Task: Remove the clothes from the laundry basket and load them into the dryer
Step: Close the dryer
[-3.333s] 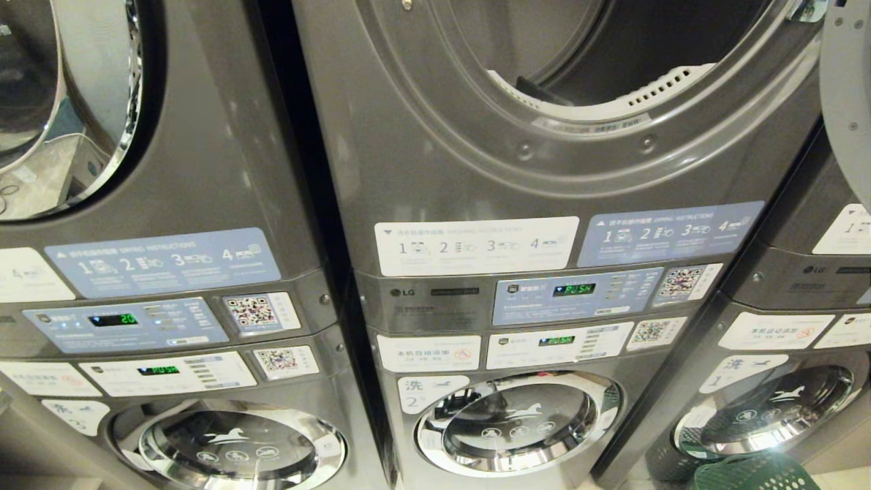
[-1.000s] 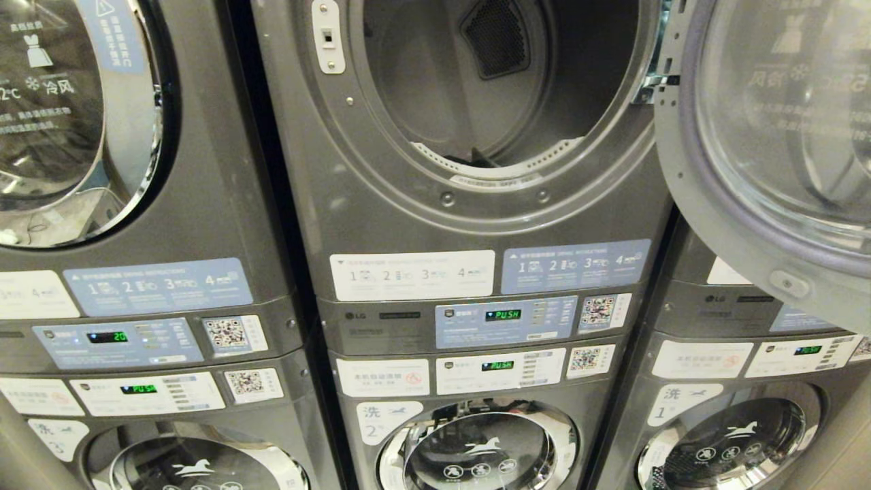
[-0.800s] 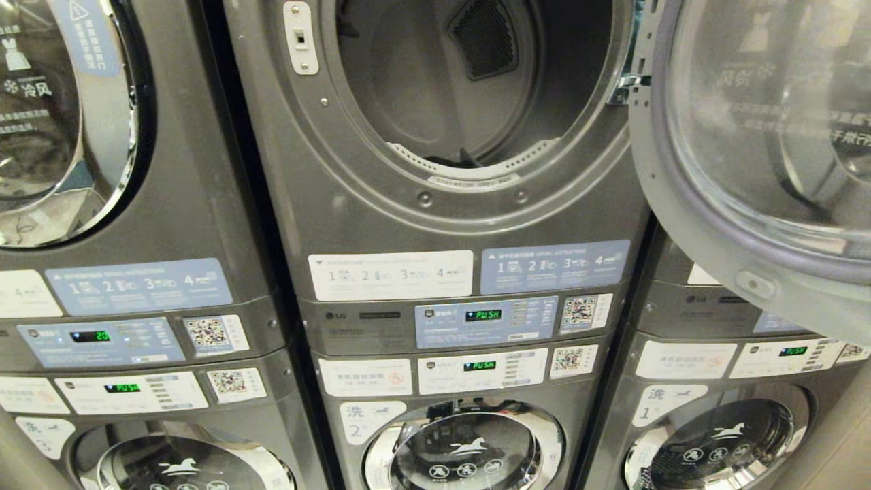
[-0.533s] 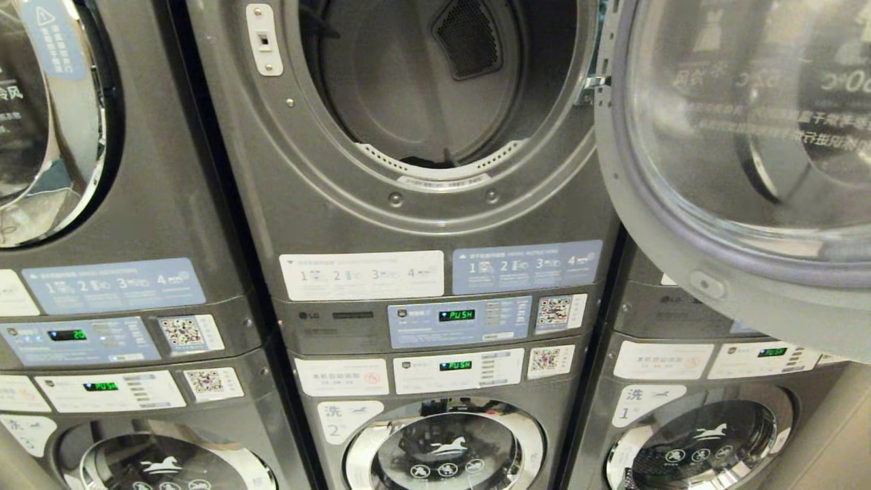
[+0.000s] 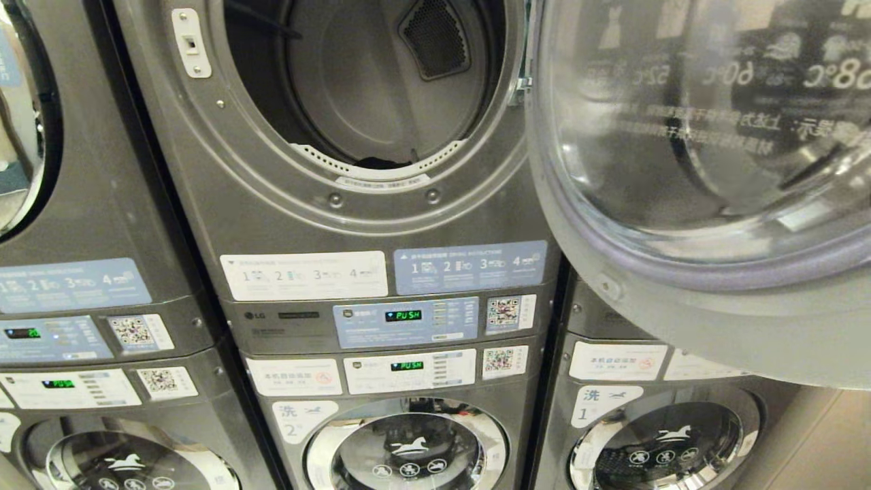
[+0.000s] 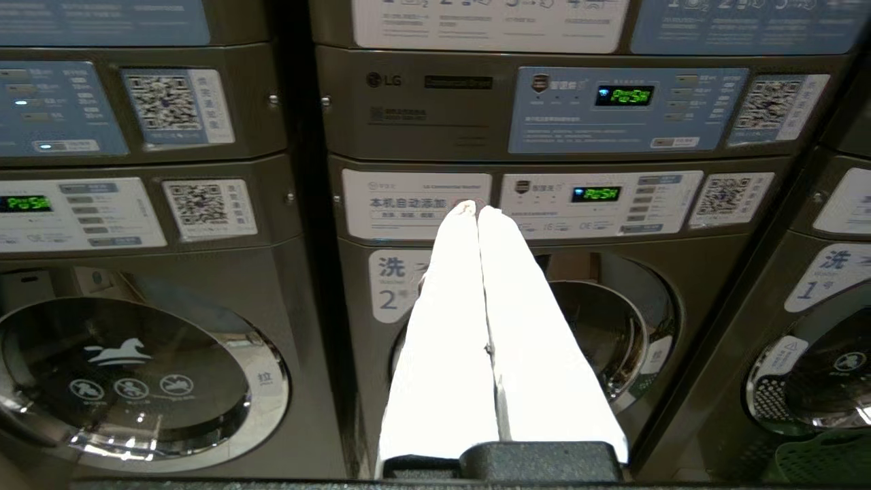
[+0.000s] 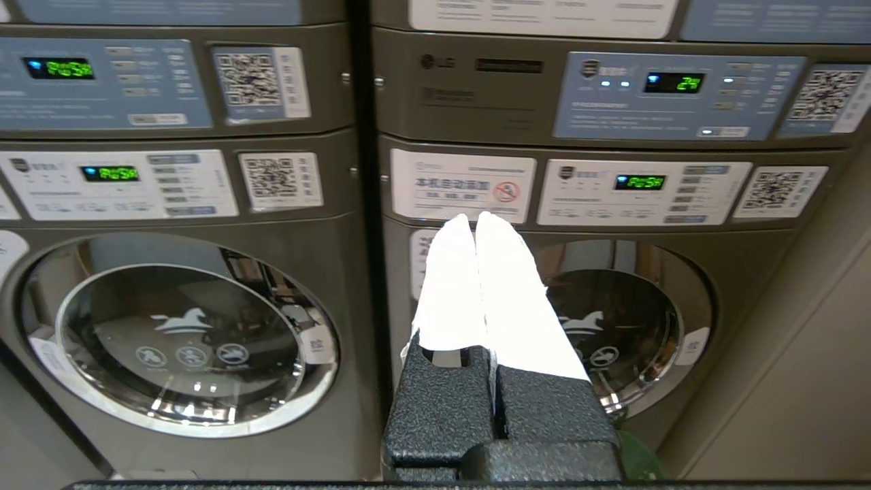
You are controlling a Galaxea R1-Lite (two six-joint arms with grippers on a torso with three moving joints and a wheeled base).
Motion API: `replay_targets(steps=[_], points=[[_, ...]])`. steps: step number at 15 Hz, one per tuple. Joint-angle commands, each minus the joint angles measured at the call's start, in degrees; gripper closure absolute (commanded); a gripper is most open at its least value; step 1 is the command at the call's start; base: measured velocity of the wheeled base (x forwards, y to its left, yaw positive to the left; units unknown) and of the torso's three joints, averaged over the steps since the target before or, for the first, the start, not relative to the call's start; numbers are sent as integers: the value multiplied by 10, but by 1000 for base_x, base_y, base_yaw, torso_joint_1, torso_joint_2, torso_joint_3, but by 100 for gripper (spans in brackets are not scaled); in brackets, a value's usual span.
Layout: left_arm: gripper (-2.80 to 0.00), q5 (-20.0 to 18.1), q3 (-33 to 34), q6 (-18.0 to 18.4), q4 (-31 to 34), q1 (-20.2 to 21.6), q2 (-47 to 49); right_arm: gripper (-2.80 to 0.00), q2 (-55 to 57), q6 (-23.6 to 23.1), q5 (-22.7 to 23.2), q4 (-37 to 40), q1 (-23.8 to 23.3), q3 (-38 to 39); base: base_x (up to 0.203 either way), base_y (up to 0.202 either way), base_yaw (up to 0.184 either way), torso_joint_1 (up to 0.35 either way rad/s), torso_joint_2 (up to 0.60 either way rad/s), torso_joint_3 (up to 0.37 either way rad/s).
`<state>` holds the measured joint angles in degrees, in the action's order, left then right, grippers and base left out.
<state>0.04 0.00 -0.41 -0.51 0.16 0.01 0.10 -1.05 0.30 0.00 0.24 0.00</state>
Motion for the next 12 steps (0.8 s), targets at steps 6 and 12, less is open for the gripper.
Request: replay_targets(steps=[6,12], points=[[0,0,1,0,0,0,0,0,0,0,1,0,0,0,0,-196,1,2,2,4],[0,0,1,0,0,0,0,0,0,1,1,0,0,0,0,-197,1,2,3,3]])
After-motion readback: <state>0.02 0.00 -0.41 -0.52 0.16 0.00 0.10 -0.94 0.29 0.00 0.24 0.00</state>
